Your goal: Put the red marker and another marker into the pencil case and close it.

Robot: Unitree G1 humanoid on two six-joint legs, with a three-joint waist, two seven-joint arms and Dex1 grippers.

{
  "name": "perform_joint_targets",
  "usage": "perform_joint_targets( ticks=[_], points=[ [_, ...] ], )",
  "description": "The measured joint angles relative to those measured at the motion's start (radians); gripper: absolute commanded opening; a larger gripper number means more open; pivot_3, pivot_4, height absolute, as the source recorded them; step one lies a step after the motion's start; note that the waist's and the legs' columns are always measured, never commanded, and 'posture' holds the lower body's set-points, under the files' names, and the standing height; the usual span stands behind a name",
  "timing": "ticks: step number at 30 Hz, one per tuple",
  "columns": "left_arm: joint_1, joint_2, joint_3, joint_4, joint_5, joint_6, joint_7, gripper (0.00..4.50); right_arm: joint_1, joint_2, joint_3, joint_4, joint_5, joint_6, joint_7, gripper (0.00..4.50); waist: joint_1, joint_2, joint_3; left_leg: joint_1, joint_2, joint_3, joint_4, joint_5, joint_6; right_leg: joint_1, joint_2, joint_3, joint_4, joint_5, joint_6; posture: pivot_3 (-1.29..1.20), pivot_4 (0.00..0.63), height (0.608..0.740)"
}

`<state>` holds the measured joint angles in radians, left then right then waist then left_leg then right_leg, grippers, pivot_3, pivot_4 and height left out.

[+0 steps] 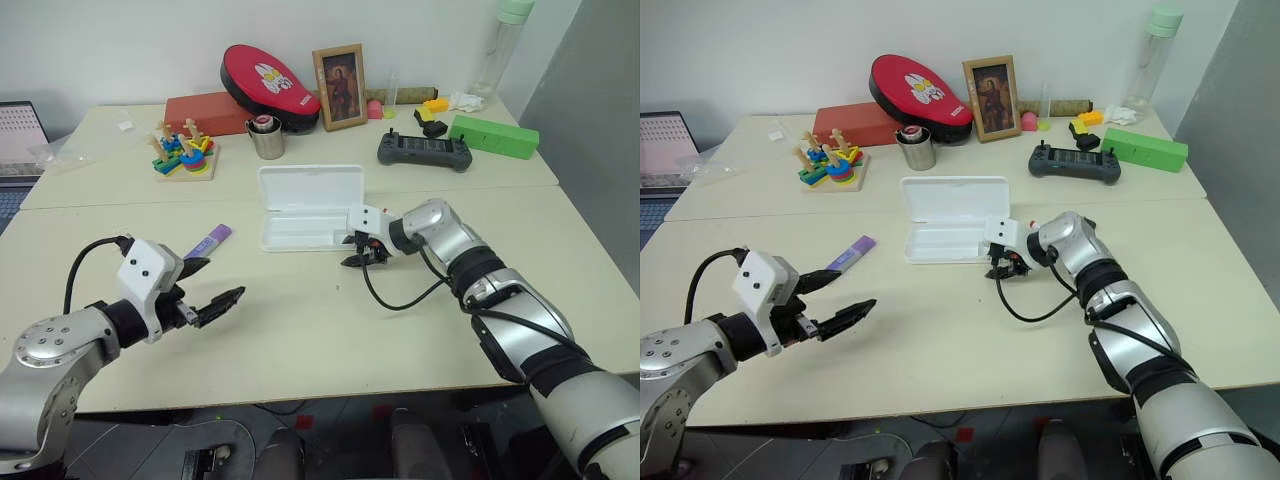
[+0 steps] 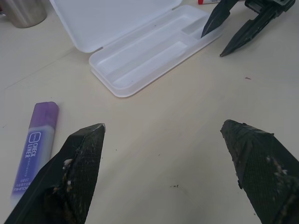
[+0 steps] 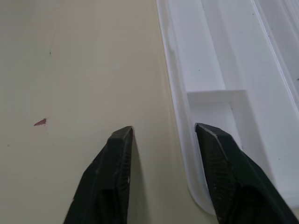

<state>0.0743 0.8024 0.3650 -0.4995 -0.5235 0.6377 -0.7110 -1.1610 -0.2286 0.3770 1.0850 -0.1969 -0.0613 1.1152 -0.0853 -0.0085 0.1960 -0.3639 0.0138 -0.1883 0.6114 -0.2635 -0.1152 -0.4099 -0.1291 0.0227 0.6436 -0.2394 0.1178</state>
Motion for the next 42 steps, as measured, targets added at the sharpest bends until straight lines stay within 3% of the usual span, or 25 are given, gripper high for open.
perform_joint_targets(
  ticks=[2, 5, 15, 19, 23, 29, 40, 42],
  points=[
    [-0.001, -0.003, -0.009, 0.0, 0.0, 0.0, 0.001, 4.24, -0.001, 0.002, 0.001, 0.002, -0.012, -0.008, 0.011, 0.58, 0.0, 0.0, 0.0, 0.0, 0.0, 0.0, 0.0, 0.0, 0.0, 0.0, 0.0, 0.0, 0.0, 0.0, 0.0, 0.0, 0.15, 0.74],
    [-0.001, -0.004, -0.009, 0.0, 0.0, 0.0, 0.003, 4.24, -0.003, 0.003, 0.0, 0.004, -0.018, -0.011, 0.015, 0.05, 0.0, 0.0, 0.0, 0.0, 0.0, 0.0, 0.0, 0.0, 0.0, 0.0, 0.0, 0.0, 0.0, 0.0, 0.0, 0.0, 0.15, 0.74],
    [-0.001, -0.012, -0.012, -0.002, 0.0, 0.0, 0.007, 4.24, -0.007, 0.007, -0.003, 0.007, -0.026, -0.015, 0.018, 0.05, -0.001, 0.0, 0.0, 0.001, 0.0, 0.0, 0.0, 0.0, -0.001, 0.0, 0.0, 0.0, 0.001, 0.0, 0.0, 0.0, 0.15, 0.74],
    [0.0, -0.012, -0.013, -0.005, 0.007, 0.0, 0.014, 4.24, 0.082, -0.043, -0.004, -0.19, 0.005, 0.014, 0.121, 0.05, 0.001, 0.0, 0.0, 0.0, 0.0, 0.0, 0.0, 0.001, -0.001, 0.0, 0.0, 0.0, 0.0, 0.0, 0.0, 0.0, 0.15, 0.74],
    [0.0, -0.012, -0.015, -0.003, 0.015, -0.001, 0.017, 4.24, 0.25, -0.122, -0.003, -0.532, 0.063, 0.122, 0.216, 0.05, 0.003, 0.0, 0.0, -0.001, 0.0, 0.0, 0.0, 0.001, -0.003, 0.0, 0.0, 0.0, 0.0, 0.0, 0.0, 0.0, 0.15, 0.74],
    [-0.008, -0.012, -0.021, -0.002, 0.017, -0.008, 0.014, 4.24, 0.387, -0.198, -0.002, -0.849, 0.098, 0.301, 0.229, 0.05, 0.004, 0.0, 0.0, 0.0, 0.0, 0.0, 0.0, 0.001, -0.001, 0.0, 0.0, 0.0, 0.001, 0.0, 0.0, 0.0, 0.15, 0.74],
    [-0.012, -0.012, -0.027, 0.0, 0.022, -0.013, 0.01, 4.24, 0.479, -0.229, 0.007, -1.003, 0.104, 0.444, 0.183, 0.05, 0.004, 0.0, 0.0, 0.0, 0.0, 0.0, 0.001, 0.001, -0.002, 0.0, 0.0, 0.0, 0.001, 0.001, 0.001, 0.0, 0.15, 0.74],
    [-0.013, -0.012, -0.027, 0.0, 0.022, -0.013, 0.01, 4.24, 0.483, -0.23, 0.015, -1.004, 0.102, 0.439, 0.172, 0.54, 0.005, 0.0, 0.0, 0.0, 0.0, 0.001, 0.001, 0.001, -0.002, 0.0, 0.0, 0.0, 0.001, 0.001, 0.001, 0.0, 0.15, 0.74]
  ],
)
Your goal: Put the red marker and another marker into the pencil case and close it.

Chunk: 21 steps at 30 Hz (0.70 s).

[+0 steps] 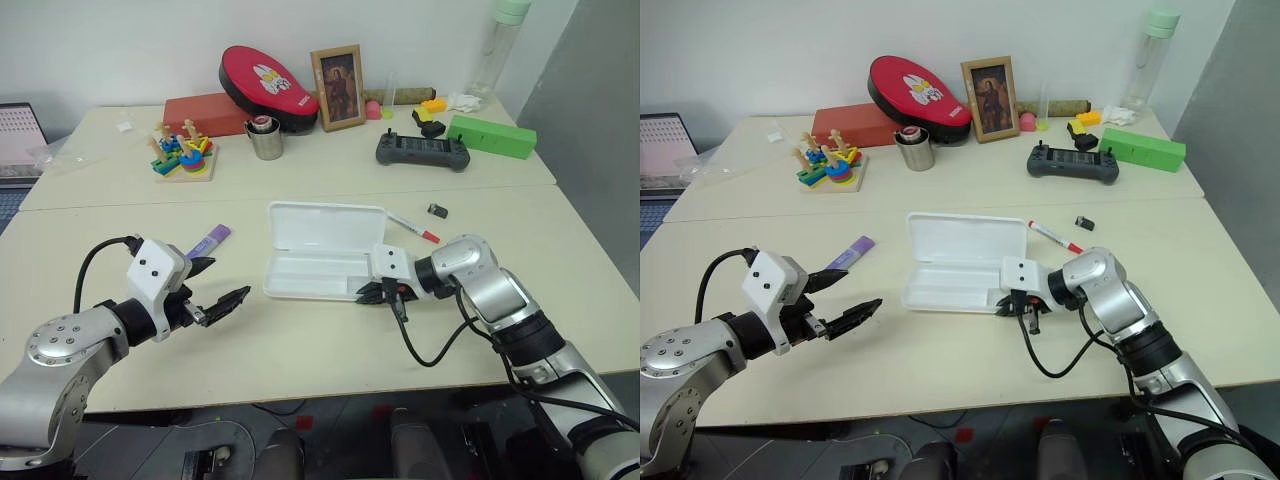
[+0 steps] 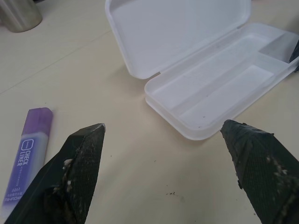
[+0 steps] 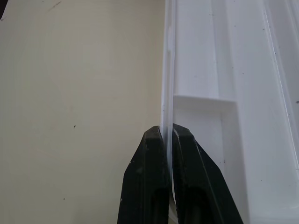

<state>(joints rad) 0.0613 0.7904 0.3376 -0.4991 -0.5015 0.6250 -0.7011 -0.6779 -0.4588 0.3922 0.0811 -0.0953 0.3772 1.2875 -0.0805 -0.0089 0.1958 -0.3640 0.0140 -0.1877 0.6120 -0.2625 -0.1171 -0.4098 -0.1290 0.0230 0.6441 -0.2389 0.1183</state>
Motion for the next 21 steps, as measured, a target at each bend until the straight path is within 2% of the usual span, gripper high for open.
perform_joint_targets(
  ticks=[1, 6, 10, 14, 15, 17, 21],
  points=[
    [0.0, 0.0, 0.0, 0.0, 0.0, 0.0, 0.0, 4.24, 0.003, -0.004, 0.013, 0.004, -0.003, -0.018, -0.006, 0.68, 0.0, 0.0, 0.0, 0.0, 0.0, 0.0, 0.0, 0.0, 0.0, 0.0, 0.0, 0.0, 0.0, 0.0, 0.0, 0.0, 0.15, 0.74],
    [0.0, 0.0, 0.0, 0.0, 0.0, 0.0, 0.0, 4.24, 0.007, -0.02, 0.034, 0.042, -0.013, -0.089, -0.029, 1.92, 0.0, 0.0, 0.0, 0.0, 0.0, 0.0, 0.0, 0.0, 0.0, 0.0, 0.0, 0.0, 0.0, 0.0, 0.0, 0.0, 0.15, 0.74],
    [0.003, 0.001, 0.0, -0.002, -0.002, 0.001, -0.005, 4.24, 0.007, -0.034, 0.033, 0.036, 0.011, -0.1, -0.01, 3.01, 0.0, 0.0, 0.0, 0.0, 0.0, 0.0, 0.0, 0.0, 0.0, 0.0, 0.0, 0.0, 0.0, 0.0, 0.0, 0.0, 0.15, 0.74],
    [0.008, 0.005, 0.002, -0.009, -0.009, 0.011, -0.012, 4.24, -0.001, -0.051, 0.022, -0.011, 0.053, -0.087, 0.021, 3.83, 0.0, 0.0, 0.0, 0.0, 0.0, 0.0, 0.0, 0.0, 0.0, 0.0, 0.0, 0.0, 0.0, 0.0, 0.0, 0.0, 0.15, 0.74],
    [0.011, 0.013, 0.004, -0.018, -0.013, 0.021, -0.018, 4.24, -0.005, -0.062, 0.017, -0.037, 0.073, -0.072, 0.028, 4.15, 0.0, 0.0, 0.0, 0.0, 0.0, 0.0, 0.0, 0.0, 0.0, 0.0, 0.0, 0.0, 0.0, 0.0, 0.0, 0.0, 0.15, 0.74],
    [0.014, 0.022, 0.012, -0.038, -0.028, 0.028, -0.031, 4.24, -0.014, -0.078, 0.0, -0.069, 0.094, -0.049, 0.038, 4.46, 0.001, 0.0, 0.0, 0.0, 0.0, 0.0, 0.0, 0.0, 0.0, 0.0, 0.0, 0.0, 0.0, 0.0, 0.0, 0.0, 0.15, 0.74],
    [0.023, 0.057, 0.023, -0.071, -0.049, 0.045, -0.057, 4.24, -0.019, -0.11, -0.022, -0.101, 0.128, -0.015, 0.039, 4.46, 0.002, 0.0, 0.0, 0.0, 0.0, 0.0, 0.0, 0.0, 0.0, 0.0, 0.0, 0.0, 0.0, 0.0, 0.0, 0.0, 0.15, 0.74]
  ],
)
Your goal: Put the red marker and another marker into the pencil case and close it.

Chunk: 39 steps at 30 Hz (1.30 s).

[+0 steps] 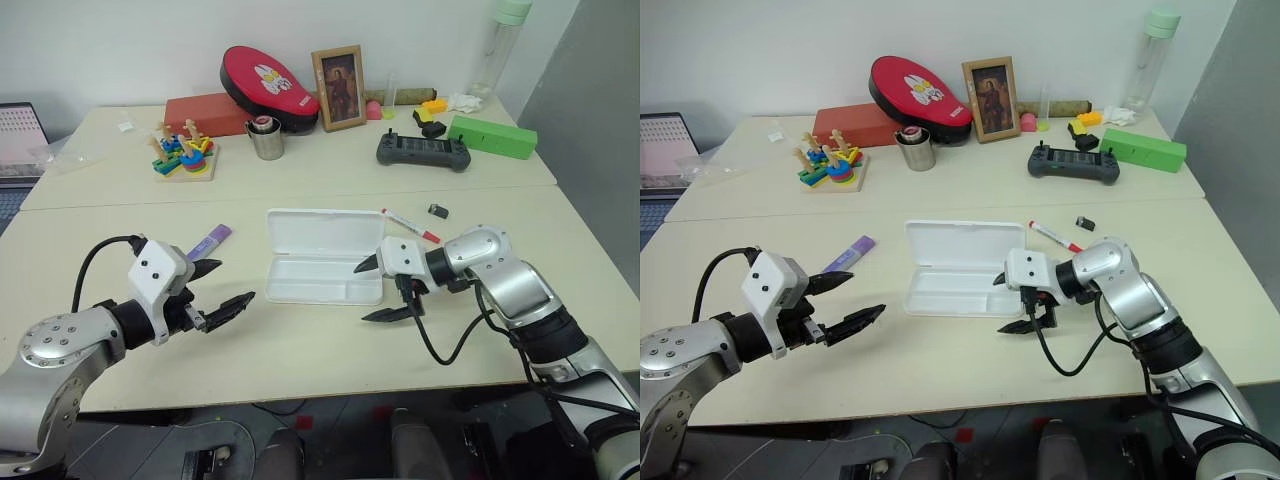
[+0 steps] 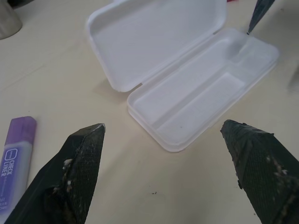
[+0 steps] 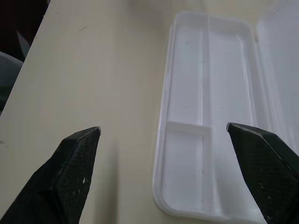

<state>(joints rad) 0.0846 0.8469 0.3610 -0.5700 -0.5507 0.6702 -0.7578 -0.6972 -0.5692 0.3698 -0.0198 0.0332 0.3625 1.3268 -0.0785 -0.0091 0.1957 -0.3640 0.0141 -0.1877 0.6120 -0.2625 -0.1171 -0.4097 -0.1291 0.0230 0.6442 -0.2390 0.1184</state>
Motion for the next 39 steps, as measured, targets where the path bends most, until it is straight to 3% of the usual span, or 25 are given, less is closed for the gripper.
perform_joint_targets(
  ticks=[6, 16, 25, 30, 39],
  points=[
    [-0.037, 0.073, 0.001, -0.066, -0.051, 0.044, -0.039, 4.24, 0.003, -0.104, -0.086, -0.021, 0.029, 0.051, -0.027, 4.46, 0.015, 0.0, 0.0, 0.0, 0.0, 0.0, 0.0, 0.0, 0.0, 0.0, 0.0, 0.0, 0.0, 0.0, 0.0, 0.0, 0.15, 0.74],
    [-0.205, 0.214, -0.085, -0.14, -0.031, 0.061, -0.044, 4.24, 0.006, -0.114, -0.154, 0.092, 0.001, 0.104, -0.235, 4.46, 0.021, 0.0, 0.0, 0.0, 0.0, 0.001, 0.0, 0.0, 0.0, 0.0, 0.0, 0.0, -0.001, 0.0, 0.0, 0.0, 0.15, 0.74],
    [-0.244, 0.259, -0.093, -0.157, -0.033, 0.066, -0.077, 4.24, -0.057, -0.05, -0.176, 0.325, -0.031, 0.056, -0.406, 4.46, 0.017, 0.0, 0.0, -0.001, 0.0, 0.002, 0.0, 0.0, 0.0, -0.001, 0.0, 0.001, -0.001, 0.0, 0.0, 0.0, 0.15, 0.74],
    [-0.243, 0.26, -0.092, -0.157, -0.031, 0.065, -0.08, 4.24, -0.147, 0.044, -0.238, 0.536, -0.025, 0.05, -0.546, 4.46, 0.013, 0.0, 0.001, 0.0, 0.0, 0.002, 0.0, 0.0, 0.0, -0.001, 0.0, 0.002, -0.001, 0.0, 0.0, 0.0, 0.15, 0.74],
    [-0.22, 0.26, -0.09, -0.156, -0.013, 0.064, -0.08, 4.24, -0.234, 0.125, -0.318, 0.76, 0.028, 0.105, -0.608, 4.46, 0.004, 0.0, 0.001, -0.001, 0.0, 0.003, 0.0, 0.0, 0.0, -0.001, 0.0, 0.002, -0.001, 0.0, -0.001, 0.0, 0.15, 0.74]
  ],
)
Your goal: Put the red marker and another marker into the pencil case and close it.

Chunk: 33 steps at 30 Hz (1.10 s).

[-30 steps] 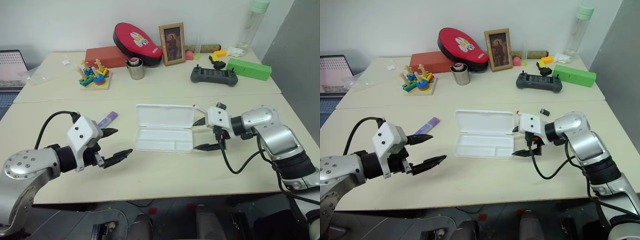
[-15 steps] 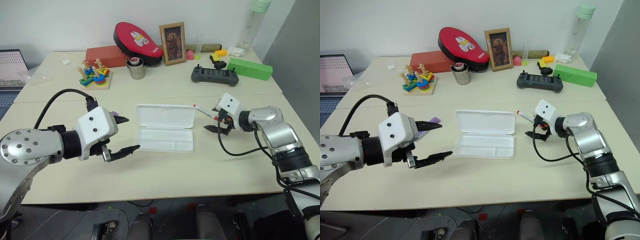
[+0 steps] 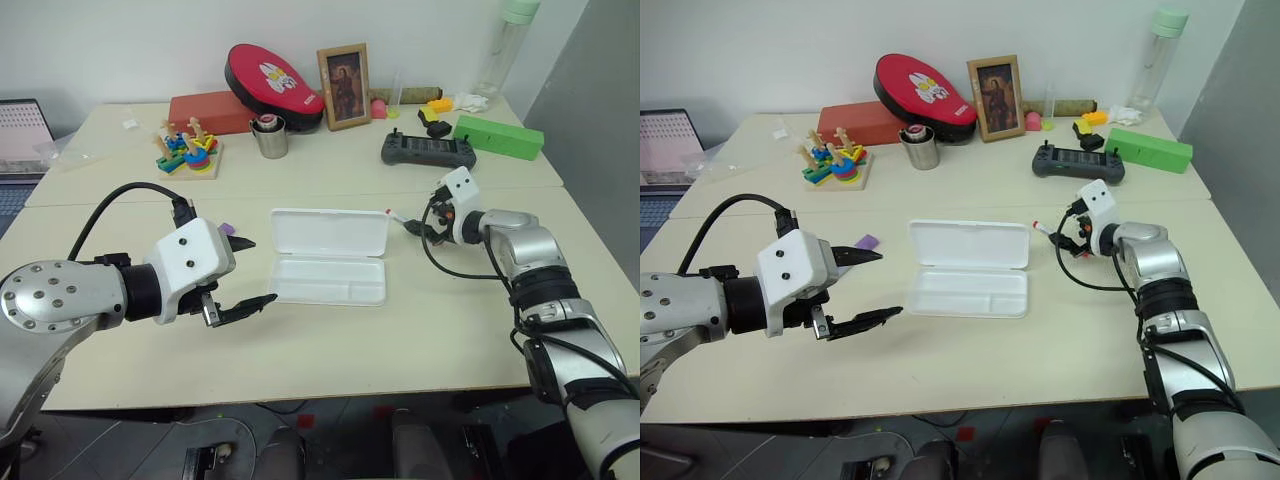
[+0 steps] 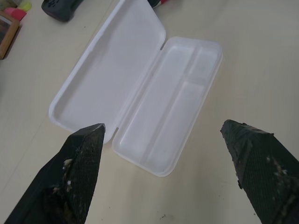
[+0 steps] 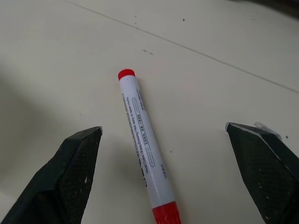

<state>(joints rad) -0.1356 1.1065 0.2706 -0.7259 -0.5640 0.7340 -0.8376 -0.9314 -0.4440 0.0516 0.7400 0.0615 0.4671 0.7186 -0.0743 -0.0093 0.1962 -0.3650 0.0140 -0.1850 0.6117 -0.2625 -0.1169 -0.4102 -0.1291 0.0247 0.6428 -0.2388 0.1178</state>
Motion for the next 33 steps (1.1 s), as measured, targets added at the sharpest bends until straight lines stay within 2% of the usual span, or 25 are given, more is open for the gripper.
perform_joint_targets(
  ticks=[7, 8, 11, 25, 33],
  points=[
    [-0.006, 0.0, 0.0, -0.001, -0.001, 0.001, 0.002, 4.24, 0.024, 0.0, 0.007, -0.001, -0.001, 0.001, 0.026, 4.46, -0.009, 0.0, 0.0, 0.001, 0.0, 0.0, 0.0, 0.0, 0.0, 0.0, 0.0, 0.0, 0.001, 0.0, 0.0, 0.0, 0.15, 0.74],
    [-0.006, 0.0, 0.0, -0.001, -0.001, 0.001, 0.002, 4.24, 0.03, 0.0, 0.008, -0.005, -0.001, 0.001, 0.03, 4.3, -0.01, 0.0, 0.0, 0.001, 0.0, 0.0, 0.0, 0.0, 0.0, 0.0, 0.0, 0.0, 0.001, 0.0, 0.0, 0.0, 0.15, 0.74],
    [-0.01, 0.0, 0.0, -0.001, -0.001, 0.001, 0.002, 4.24, 0.04, 0.0, 0.009, -0.017, -0.002, 0.001, 0.032, 3.73, -0.01, 0.0, 0.0, 0.001, 0.0, 0.0, 0.0, 0.0, 0.0, 0.0, 0.0, 0.0, 0.001, 0.0, 0.0, 0.0, 0.15, 0.74],
    [-0.046, -0.014, -0.01, -0.001, -0.012, 0.007, 0.021, 4.24, 0.081, -0.011, 0.03, -0.092, -0.004, 0.019, 0.087, 0.29, -0.011, 0.0, 0.0, 0.001, 0.0, 0.0, 0.0, 0.0, 0.0, 0.0, 0.0, 0.0, 0.001, 0.0, 0.0, 0.0, 0.15, 0.74],
    [-0.068, -0.023, -0.03, -0.001, -0.022, 0.022, 0.025, 4.24, 0.091, -0.017, 0.034, -0.116, -0.004, 0.03, 0.096, 0.28, -0.01, 0.0, 0.0, 0.001, 0.0, 0.0, 0.0, 0.0, 0.0, 0.0, 0.0, 0.0, 0.001, 0.0, 0.0, 0.0, 0.15, 0.74]
  ],
)
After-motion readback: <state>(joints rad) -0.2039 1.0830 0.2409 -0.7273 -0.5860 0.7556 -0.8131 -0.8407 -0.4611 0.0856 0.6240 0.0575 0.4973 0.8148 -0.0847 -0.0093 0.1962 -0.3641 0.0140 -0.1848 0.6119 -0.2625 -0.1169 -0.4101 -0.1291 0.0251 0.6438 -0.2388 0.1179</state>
